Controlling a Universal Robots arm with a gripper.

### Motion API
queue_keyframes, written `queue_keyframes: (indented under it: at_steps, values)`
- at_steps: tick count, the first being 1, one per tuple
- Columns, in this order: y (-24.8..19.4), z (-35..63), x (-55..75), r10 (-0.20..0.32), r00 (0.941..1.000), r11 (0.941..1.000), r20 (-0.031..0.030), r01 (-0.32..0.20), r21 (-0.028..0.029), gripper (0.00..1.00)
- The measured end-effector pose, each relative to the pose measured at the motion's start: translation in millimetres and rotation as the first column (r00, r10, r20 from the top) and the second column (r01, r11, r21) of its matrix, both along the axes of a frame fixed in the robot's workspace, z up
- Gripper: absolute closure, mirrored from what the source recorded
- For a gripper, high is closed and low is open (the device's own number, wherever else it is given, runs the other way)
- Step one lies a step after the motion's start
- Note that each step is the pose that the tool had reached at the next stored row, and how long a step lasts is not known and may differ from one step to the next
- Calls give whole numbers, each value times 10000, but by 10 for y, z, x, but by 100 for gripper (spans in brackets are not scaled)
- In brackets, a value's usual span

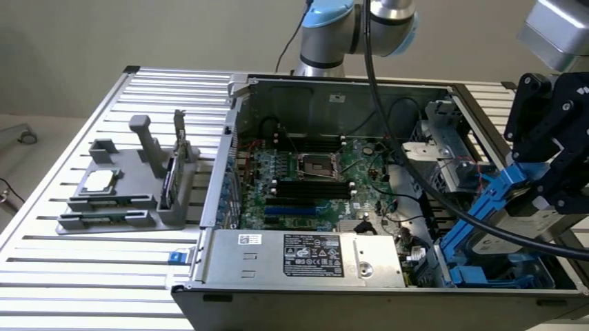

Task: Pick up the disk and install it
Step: 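Insert the disk into the insertion slot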

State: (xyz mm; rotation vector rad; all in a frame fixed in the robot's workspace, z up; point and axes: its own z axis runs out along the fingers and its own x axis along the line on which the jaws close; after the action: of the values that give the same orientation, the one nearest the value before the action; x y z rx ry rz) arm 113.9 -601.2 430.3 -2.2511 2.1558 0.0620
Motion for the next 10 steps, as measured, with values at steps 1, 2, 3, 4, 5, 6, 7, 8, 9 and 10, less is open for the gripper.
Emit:
queue_keyframes:
  at_steps: [1, 2, 3, 4, 5, 6, 7, 8, 9, 10]
  values:
    - [0, 0, 0, -11, 10000, 10000, 0, 11, 1, 67]
    - [0, 0, 0, -15, 10000, 10000, 0, 15, 4, 67]
    - [0, 2, 0, -17, 10000, 10000, 1, 17, 8, 67]
    - [0, 9, 1, -18, 10000, 10000, 2, 18, 14, 67]
    - [-1, 23, 1, -17, 10000, 10000, 1, 17, 24, 67]
    - [-1, 47, 2, -15, 10000, 10000, -9, 15, 25, 67]
    - [0, 78, 1, -17, 10000, 10000, -18, 17, 15, 67]
    - [1, 101, 0, -17, 10000, 10000, -24, 18, 12, 67]
    - [0, 111, 0, -18, 10000, 10000, -29, 18, 15, 67]
    - [0, 111, 0, -19, 10000, 10000, -32, 19, 15, 67]
